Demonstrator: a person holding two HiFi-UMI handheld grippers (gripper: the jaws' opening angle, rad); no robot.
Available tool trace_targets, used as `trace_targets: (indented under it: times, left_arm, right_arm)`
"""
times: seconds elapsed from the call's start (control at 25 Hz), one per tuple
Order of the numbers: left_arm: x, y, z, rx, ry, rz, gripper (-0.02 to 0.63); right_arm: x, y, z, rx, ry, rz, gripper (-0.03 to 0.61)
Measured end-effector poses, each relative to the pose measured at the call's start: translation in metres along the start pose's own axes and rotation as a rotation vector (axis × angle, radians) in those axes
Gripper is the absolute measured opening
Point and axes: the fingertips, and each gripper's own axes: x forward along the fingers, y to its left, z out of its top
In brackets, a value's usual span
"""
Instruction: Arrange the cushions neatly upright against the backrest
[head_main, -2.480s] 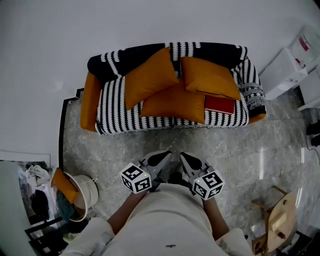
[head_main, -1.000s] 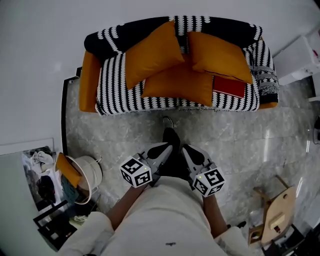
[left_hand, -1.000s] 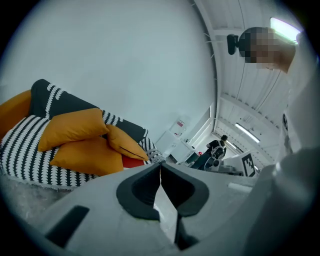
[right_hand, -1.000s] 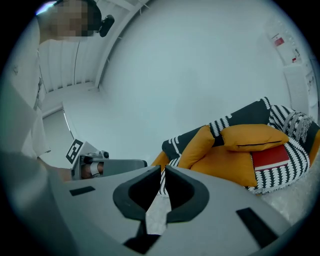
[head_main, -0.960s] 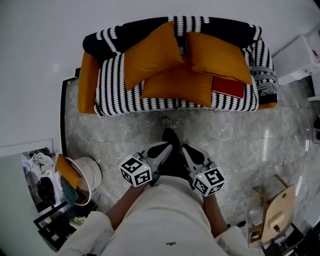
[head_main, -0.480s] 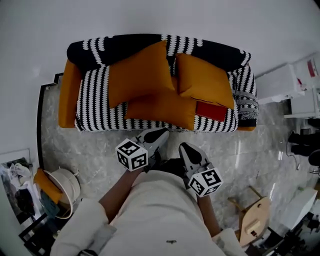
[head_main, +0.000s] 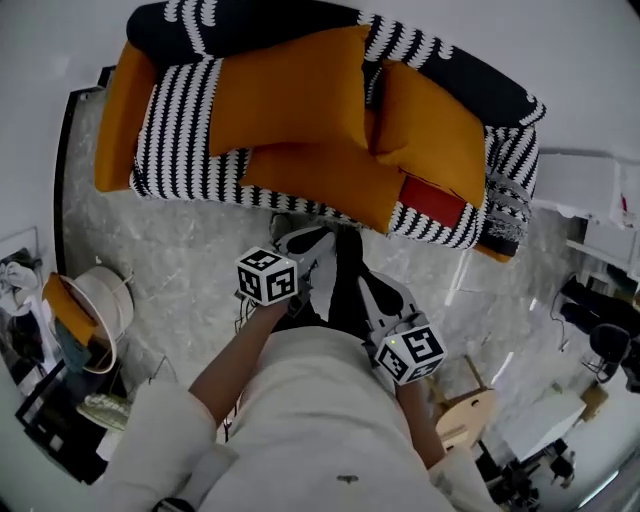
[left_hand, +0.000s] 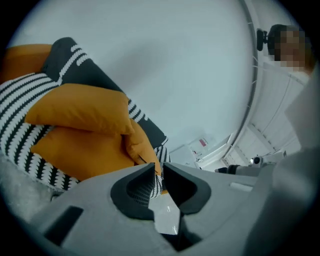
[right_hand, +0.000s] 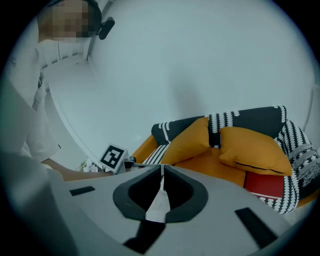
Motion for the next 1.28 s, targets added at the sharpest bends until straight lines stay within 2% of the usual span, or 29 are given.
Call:
trace_targets:
  times: [0.08, 0.2, 0.48, 0.56, 0.64, 0.8, 1.08, 1.16, 1.28]
  left_arm:
    - [0.017, 0.02, -0.014, -0.041, 0.018, 0.03, 0.107]
    - [0.039, 0.051, -0.03, -0.149, -0.02, 0.104, 0.145]
    - [0.06, 0.137, -0.043, -0.479, -0.319, 0.303, 0.23]
    - [0.067, 0.159, -0.048, -0.557, -0.397, 0.341, 0.242]
    - [0.076, 0.18, -0.057, -0.612, -0.439, 0.37, 0.258]
    - [0.089, 0.216, -0.08, -0.685, -0.482, 0.428, 0.321]
    - [0.116, 0.265, -0.097, -0.729, -0.494, 0.527, 0.448]
    - [0.124, 0.278, -0.104, -0.744, -0.487, 0.537, 0.456]
    - [0.134, 0.285, -0.103, -0.793, -0.506, 0.502, 0.453]
  right_arm:
    - [0.001, -0.012, -0.007, 0.01, 0.039, 0.026, 0.009]
    - [0.003, -0.038, -0.018, -0.009, 0.118, 0.07, 0.009]
    - [0.006, -0.102, -0.027, -0.056, 0.196, 0.17, 0.009]
    - [0.01, -0.122, -0.03, -0.076, 0.216, 0.174, 0.009]
    - [0.014, -0.138, -0.032, -0.091, 0.238, 0.174, 0.009]
    - [0.016, -0.15, -0.043, -0.06, 0.281, 0.184, 0.009]
    - [0.028, -0.157, -0.074, -0.032, 0.368, 0.214, 0.009]
    - [0.031, -0.161, -0.08, -0.026, 0.386, 0.216, 0.009]
    - [0.035, -0.164, -0.083, -0.021, 0.397, 0.219, 0.009]
